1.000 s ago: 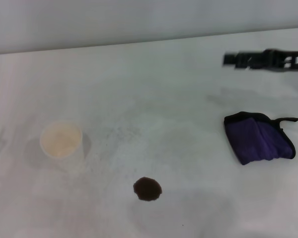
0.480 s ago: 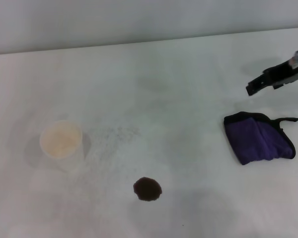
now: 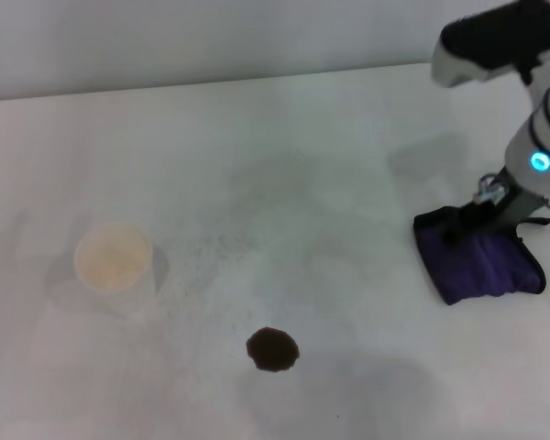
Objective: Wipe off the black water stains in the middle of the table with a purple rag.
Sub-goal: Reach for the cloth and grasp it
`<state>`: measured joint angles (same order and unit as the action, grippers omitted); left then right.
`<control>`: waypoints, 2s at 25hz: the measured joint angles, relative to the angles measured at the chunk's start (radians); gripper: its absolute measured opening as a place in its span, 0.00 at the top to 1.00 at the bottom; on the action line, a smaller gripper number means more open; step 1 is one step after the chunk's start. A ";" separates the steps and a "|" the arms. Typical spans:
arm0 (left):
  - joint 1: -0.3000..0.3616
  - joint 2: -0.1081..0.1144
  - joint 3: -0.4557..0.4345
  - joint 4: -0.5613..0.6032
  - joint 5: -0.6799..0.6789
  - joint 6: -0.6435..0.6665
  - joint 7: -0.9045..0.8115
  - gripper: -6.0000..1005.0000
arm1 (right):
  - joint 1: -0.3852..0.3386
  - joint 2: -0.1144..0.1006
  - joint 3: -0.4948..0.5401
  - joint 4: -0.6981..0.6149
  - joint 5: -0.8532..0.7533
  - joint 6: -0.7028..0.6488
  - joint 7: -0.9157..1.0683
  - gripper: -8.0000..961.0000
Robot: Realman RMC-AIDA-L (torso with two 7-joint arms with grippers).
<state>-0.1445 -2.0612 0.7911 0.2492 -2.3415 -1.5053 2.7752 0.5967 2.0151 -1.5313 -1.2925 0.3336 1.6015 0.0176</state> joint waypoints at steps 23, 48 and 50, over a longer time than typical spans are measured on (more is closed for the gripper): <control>-0.030 0.006 -0.001 0.016 -0.002 0.045 0.000 0.11 | 0.018 0.005 -0.052 0.184 -0.052 -0.126 0.016 0.22; -0.046 0.006 -0.015 0.015 -0.004 0.053 0.000 0.11 | 0.028 0.007 -0.055 0.125 -0.032 -0.058 0.024 0.95; -0.045 0.006 -0.016 0.015 -0.003 0.053 0.000 0.11 | 0.024 0.006 -0.055 0.116 -0.031 -0.057 0.022 0.98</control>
<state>-0.1892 -2.0554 0.7754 0.2640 -2.3449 -1.4527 2.7749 0.6204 2.0210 -1.5863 -1.1762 0.3022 1.5449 0.0394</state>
